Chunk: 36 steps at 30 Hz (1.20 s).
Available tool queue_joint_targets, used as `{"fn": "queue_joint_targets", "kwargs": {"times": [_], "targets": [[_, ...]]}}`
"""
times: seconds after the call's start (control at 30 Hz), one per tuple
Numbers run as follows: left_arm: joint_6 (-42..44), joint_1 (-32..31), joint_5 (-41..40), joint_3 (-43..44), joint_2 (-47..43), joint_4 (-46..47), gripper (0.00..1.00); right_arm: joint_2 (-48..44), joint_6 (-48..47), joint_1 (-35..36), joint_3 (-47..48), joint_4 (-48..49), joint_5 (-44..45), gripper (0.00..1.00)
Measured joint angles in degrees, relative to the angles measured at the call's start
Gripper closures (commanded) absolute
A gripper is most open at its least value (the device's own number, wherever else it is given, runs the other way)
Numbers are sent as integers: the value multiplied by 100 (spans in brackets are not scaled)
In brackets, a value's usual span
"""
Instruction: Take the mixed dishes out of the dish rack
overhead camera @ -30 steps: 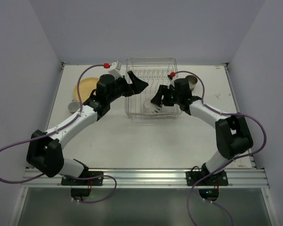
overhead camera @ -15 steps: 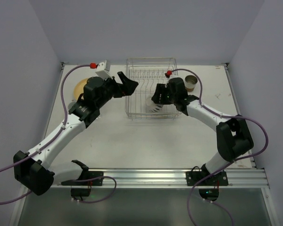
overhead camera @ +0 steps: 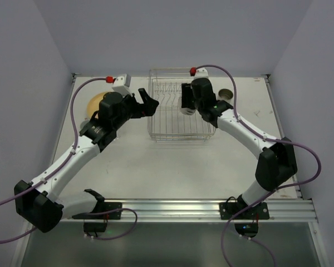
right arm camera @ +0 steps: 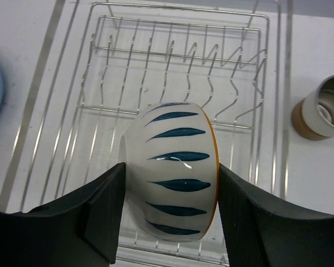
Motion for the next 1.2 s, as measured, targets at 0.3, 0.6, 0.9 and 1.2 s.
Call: {"fn": "queue_joint_targets", "kwargs": {"times": [0.3,0.6,0.9,1.2], "targets": [[175,9,-33,-7,-125,-129,0,-48,-321,22,264,-984,1685,100],[299,17,22,-216,-249,-120,0,-468,-186,-138,197,-1812,3056,100],[306,17,85,-286,-247,-118,0,-573,498,-909,-109,-2455,3567,100],[313,17,175,-289,-140,-52,0,0,1543,-1261,-225,-3379,3738,100]]}}
